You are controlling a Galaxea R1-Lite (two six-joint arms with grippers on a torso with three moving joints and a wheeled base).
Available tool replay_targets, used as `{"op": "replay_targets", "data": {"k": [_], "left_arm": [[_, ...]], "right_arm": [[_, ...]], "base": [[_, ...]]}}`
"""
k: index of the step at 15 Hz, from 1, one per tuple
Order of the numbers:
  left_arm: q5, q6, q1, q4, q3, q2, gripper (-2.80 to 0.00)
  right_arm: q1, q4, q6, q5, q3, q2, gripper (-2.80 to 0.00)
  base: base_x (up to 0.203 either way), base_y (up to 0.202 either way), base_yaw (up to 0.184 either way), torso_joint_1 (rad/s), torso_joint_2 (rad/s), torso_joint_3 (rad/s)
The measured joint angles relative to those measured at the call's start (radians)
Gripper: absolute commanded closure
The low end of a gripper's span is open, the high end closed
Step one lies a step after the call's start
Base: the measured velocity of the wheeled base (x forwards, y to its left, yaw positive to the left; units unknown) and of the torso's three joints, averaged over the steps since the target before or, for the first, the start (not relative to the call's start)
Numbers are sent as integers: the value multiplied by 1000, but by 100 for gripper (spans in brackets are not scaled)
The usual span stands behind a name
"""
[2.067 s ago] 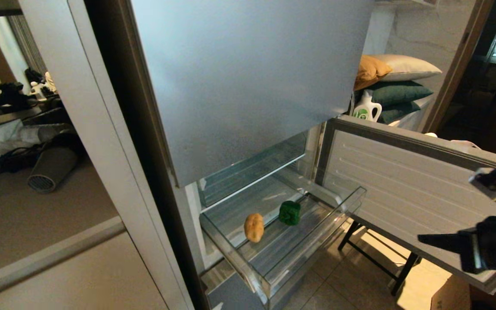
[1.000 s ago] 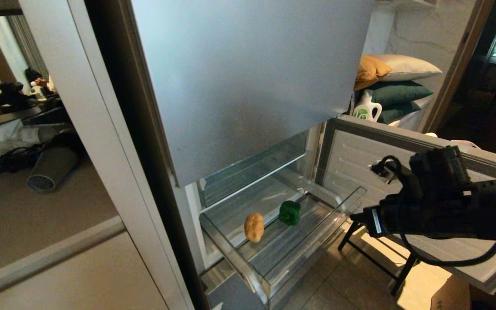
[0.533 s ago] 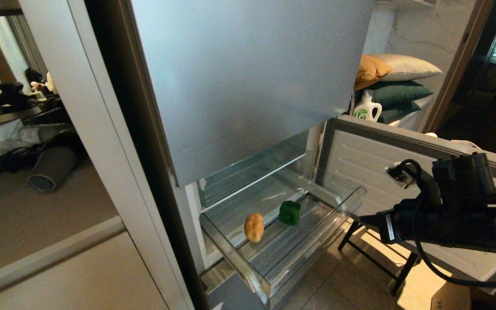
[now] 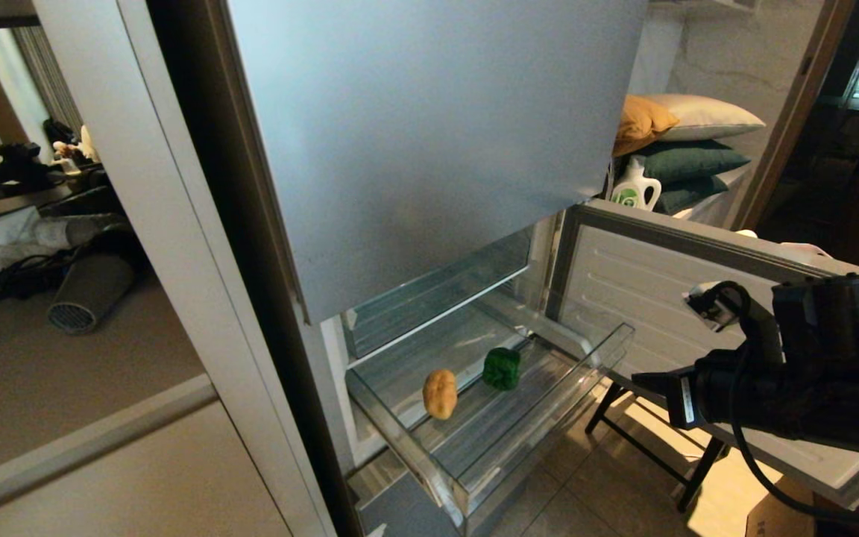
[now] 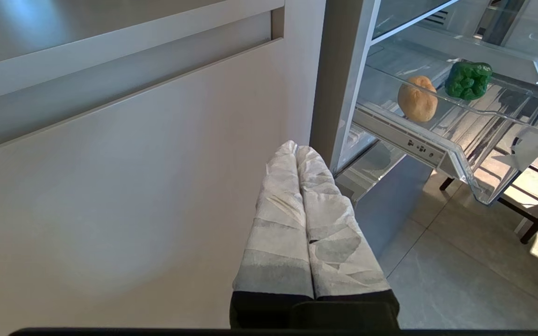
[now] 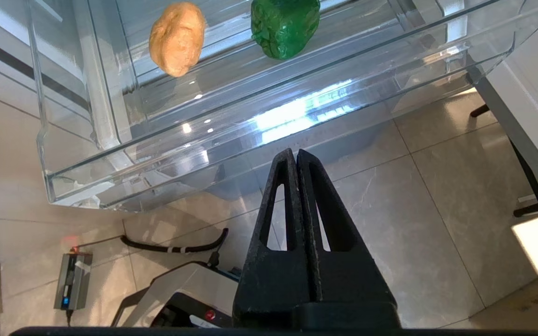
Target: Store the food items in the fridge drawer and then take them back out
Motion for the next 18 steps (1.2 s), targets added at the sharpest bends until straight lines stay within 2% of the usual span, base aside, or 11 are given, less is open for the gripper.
{"op": "replay_targets", "data": {"k": [8, 14, 18], "left_arm": [[0, 0, 0, 0, 1, 0, 0], [0, 0, 0, 0, 0, 0, 0], [0, 0, 0, 0, 0, 0, 0]], "right_arm": [[0, 1, -3, -3, 33, -36, 0], [-6, 1, -1, -9, 62, -64, 0], [-92, 1, -5, -37, 86, -77, 0]], "base": [[0, 0, 0, 0, 0, 0], [0, -6, 160, 1, 3, 0], [0, -7, 119, 1, 0, 1]]}}
